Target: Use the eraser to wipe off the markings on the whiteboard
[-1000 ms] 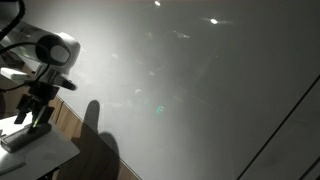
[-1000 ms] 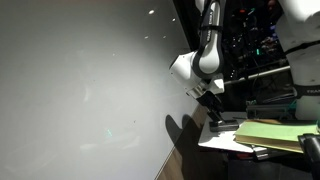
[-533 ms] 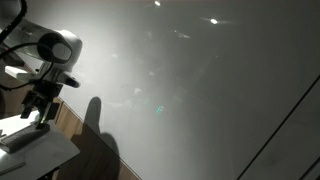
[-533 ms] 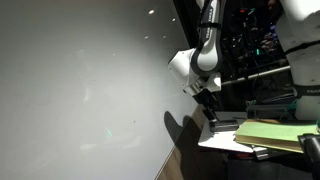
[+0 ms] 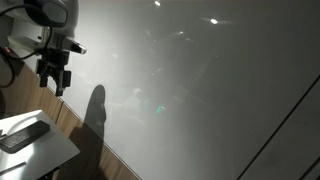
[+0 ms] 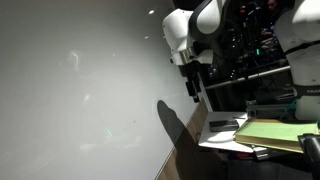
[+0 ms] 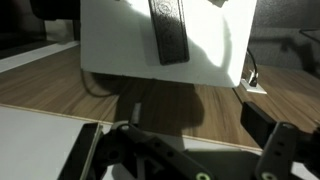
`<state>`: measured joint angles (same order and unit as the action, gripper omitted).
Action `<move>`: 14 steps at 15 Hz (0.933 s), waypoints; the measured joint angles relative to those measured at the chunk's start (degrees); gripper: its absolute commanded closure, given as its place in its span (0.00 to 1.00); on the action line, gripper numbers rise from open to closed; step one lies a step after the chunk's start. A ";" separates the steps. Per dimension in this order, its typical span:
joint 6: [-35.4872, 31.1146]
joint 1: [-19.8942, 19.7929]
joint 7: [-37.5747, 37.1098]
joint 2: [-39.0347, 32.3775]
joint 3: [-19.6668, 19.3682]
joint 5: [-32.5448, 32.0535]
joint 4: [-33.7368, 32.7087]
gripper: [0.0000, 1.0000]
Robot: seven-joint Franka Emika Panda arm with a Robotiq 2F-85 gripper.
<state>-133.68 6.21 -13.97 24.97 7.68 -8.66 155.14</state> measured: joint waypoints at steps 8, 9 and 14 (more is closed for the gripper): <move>13.03 0.40 3.18 10.03 0.81 0.96 -8.88 0.00; 13.03 0.40 4.25 10.06 0.21 1.55 -9.55 0.00; 13.03 0.40 6.30 10.14 -1.30 2.92 -10.71 0.00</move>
<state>-120.65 6.61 -7.67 35.11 6.38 -5.75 144.43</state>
